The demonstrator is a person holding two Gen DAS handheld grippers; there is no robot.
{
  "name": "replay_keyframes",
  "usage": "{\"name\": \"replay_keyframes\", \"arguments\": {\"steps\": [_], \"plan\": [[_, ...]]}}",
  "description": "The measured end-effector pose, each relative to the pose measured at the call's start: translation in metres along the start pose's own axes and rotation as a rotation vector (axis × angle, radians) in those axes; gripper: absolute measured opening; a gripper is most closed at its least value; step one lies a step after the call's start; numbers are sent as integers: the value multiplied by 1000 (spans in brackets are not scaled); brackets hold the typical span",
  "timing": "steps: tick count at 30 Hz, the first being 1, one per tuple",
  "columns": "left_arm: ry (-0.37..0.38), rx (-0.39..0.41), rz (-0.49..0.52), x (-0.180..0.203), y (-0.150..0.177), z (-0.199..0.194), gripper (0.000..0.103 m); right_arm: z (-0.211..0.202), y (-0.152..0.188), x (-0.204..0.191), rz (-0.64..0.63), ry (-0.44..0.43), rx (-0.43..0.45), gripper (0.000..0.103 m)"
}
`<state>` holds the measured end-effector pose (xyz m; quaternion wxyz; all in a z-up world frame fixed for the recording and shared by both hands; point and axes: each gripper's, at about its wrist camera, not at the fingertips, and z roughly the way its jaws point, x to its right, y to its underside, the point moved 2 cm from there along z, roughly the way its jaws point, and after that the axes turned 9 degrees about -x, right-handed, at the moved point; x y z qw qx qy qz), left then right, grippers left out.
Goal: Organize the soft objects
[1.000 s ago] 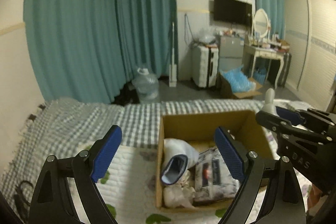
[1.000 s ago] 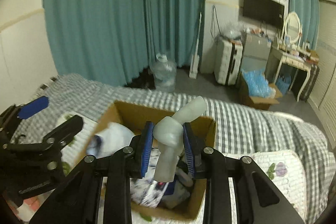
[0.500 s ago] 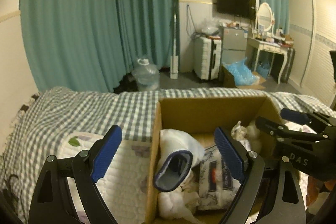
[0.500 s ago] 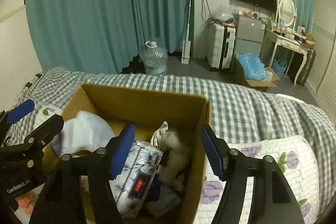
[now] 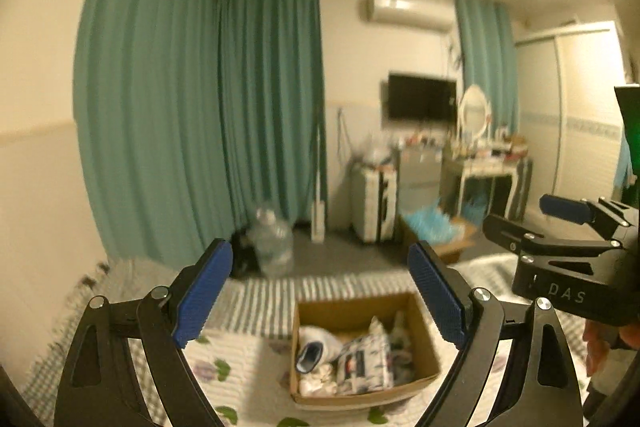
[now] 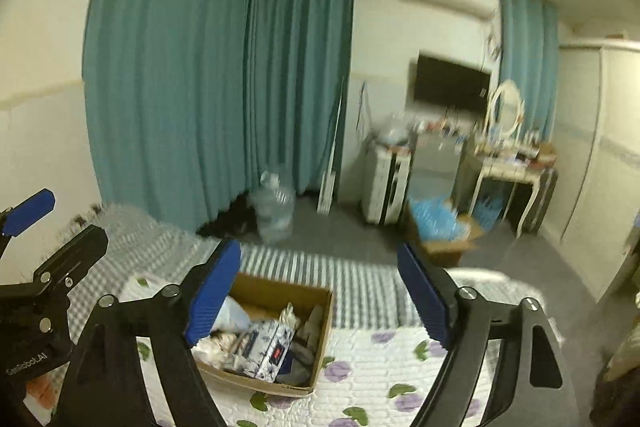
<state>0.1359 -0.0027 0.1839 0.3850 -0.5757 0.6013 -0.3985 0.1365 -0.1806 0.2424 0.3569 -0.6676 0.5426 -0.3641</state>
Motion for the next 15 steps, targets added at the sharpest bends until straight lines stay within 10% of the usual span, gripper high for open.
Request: {"name": "replay_keyframes", "arguments": {"steps": [15], "plan": [[8,274,-12,-27,-26,-164,91,-186,2,-23,20,-32,243,102]]}}
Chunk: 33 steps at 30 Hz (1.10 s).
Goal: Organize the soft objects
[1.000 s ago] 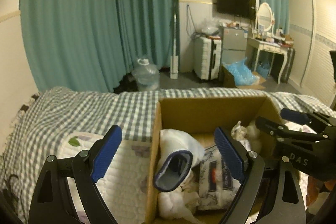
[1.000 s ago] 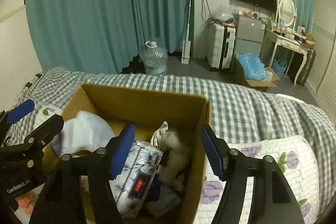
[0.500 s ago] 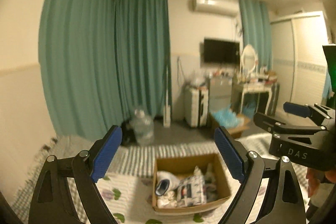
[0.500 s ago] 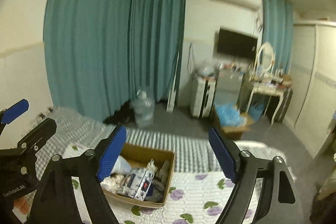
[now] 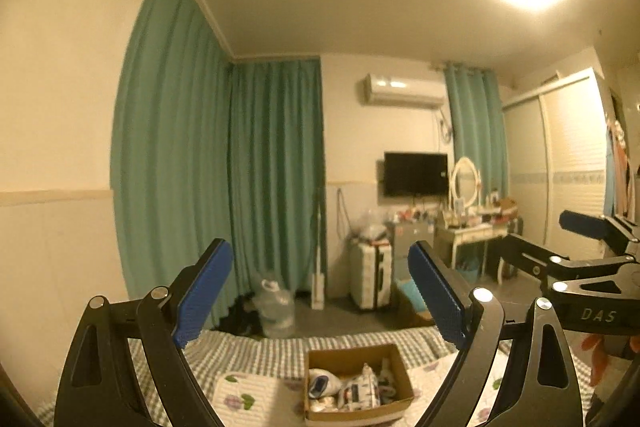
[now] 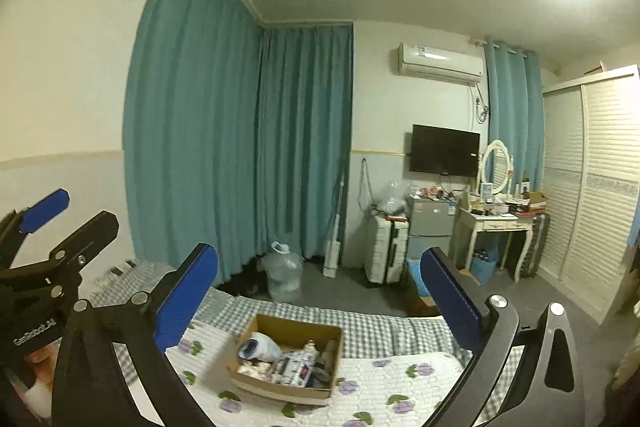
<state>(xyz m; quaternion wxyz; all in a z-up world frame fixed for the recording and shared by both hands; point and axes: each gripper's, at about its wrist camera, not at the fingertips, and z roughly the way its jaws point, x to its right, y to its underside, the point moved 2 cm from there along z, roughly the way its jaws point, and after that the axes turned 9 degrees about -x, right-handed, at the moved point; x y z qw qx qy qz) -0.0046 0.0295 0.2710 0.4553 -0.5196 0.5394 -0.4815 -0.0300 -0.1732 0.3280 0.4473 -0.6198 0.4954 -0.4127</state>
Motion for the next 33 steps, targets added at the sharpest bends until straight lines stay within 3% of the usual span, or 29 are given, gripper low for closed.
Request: {"name": "replay_keyframes", "arguments": {"steps": [6,10,15,18,23,26,33], "plan": [[-24,80,-22,-13,33,-13,92,-9,44,-9,14,18,50,102],[-31,75,-19,-17,62,-6,95,15,83,-8,33,25,38,103],[-71,-2,-2,-21,109,27,95,61,139,-11,70,-19,9,103],[-66,-92,-21,-25,145,54,95,95,177,-14,66,-17,-30,103],[-77,-185,-25,-19,199,87,95,142,236,-9,104,-16,-148,103],[-58,-266,-25,-11,223,99,95,158,255,-10,86,2,-210,103],[-58,-348,-9,-4,248,109,95,164,260,-10,84,13,-229,103]]}}
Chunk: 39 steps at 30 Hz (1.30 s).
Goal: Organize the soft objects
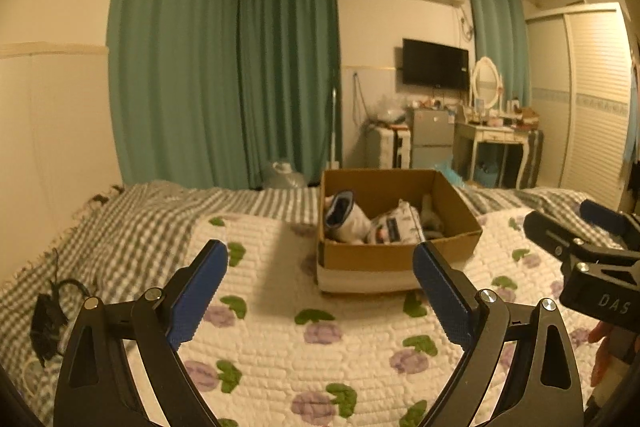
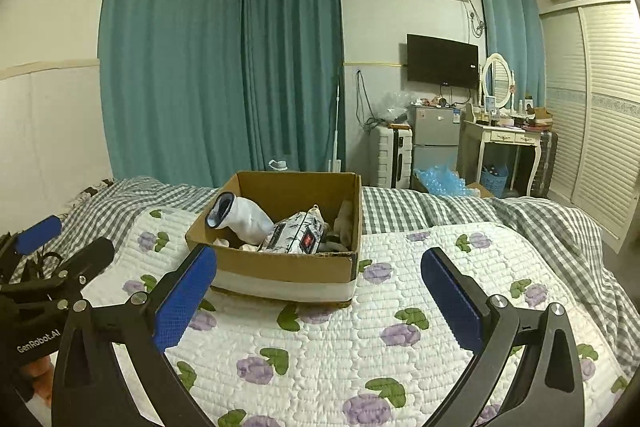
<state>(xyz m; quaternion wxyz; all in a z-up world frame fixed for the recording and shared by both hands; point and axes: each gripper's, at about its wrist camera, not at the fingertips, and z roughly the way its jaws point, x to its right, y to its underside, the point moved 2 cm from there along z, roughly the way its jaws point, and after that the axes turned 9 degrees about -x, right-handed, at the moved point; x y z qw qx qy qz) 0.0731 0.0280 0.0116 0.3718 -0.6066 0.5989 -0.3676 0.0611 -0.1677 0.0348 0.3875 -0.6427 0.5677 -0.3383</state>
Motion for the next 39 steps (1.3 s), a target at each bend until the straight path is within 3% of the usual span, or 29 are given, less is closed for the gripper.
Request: {"name": "replay_keyframes", "arguments": {"steps": [39], "plan": [[16,-19,-16,-11,8,0,95,-2,5,-4,-8,3,0,103]]}}
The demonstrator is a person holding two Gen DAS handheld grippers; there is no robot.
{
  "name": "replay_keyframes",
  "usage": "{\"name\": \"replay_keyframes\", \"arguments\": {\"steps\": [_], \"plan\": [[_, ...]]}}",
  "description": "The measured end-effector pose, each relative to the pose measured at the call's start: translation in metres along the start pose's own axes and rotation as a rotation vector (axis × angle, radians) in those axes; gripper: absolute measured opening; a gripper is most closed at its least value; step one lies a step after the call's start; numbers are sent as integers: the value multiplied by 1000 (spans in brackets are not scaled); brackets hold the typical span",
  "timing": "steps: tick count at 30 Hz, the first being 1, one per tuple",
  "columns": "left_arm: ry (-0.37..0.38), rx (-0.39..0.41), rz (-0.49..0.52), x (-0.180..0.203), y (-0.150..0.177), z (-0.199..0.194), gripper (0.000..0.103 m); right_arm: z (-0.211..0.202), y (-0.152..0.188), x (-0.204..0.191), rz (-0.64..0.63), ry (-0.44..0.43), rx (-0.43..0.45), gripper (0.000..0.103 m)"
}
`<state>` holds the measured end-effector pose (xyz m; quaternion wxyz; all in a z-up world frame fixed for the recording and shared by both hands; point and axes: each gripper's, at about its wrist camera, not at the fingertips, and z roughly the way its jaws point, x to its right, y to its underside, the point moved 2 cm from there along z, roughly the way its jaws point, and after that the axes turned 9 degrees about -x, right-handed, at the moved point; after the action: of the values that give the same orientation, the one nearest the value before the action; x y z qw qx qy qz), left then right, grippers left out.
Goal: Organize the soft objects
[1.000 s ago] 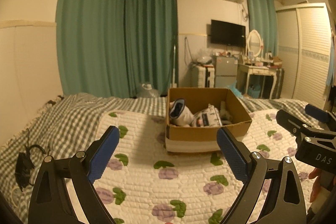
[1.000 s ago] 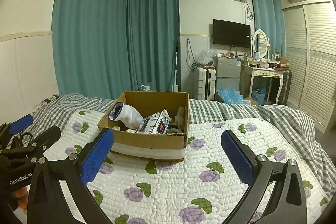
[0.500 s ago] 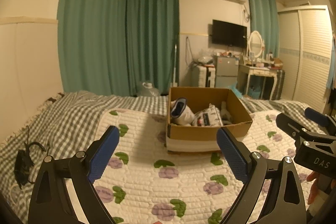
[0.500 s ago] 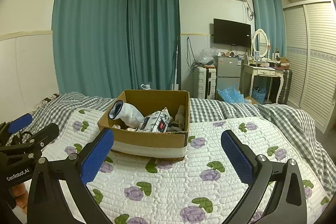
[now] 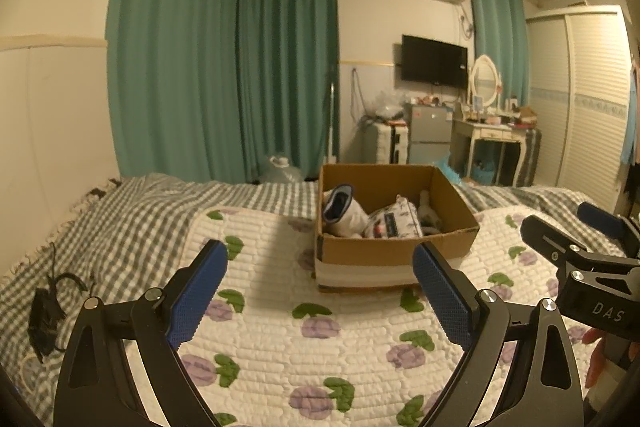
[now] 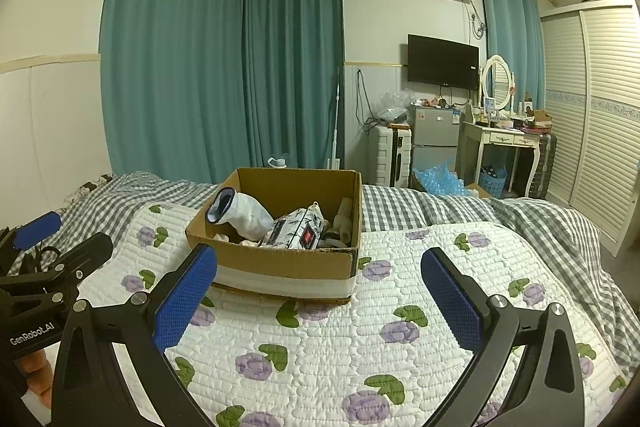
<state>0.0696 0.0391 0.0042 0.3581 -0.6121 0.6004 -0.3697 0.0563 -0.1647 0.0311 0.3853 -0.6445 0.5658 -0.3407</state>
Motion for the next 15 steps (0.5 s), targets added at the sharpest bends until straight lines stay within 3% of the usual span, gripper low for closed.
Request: {"name": "replay_keyframes", "arguments": {"steps": [15], "plan": [[-2,-2,2,-3,0,1,95,1,2,1,-4,0,-2,103]]}}
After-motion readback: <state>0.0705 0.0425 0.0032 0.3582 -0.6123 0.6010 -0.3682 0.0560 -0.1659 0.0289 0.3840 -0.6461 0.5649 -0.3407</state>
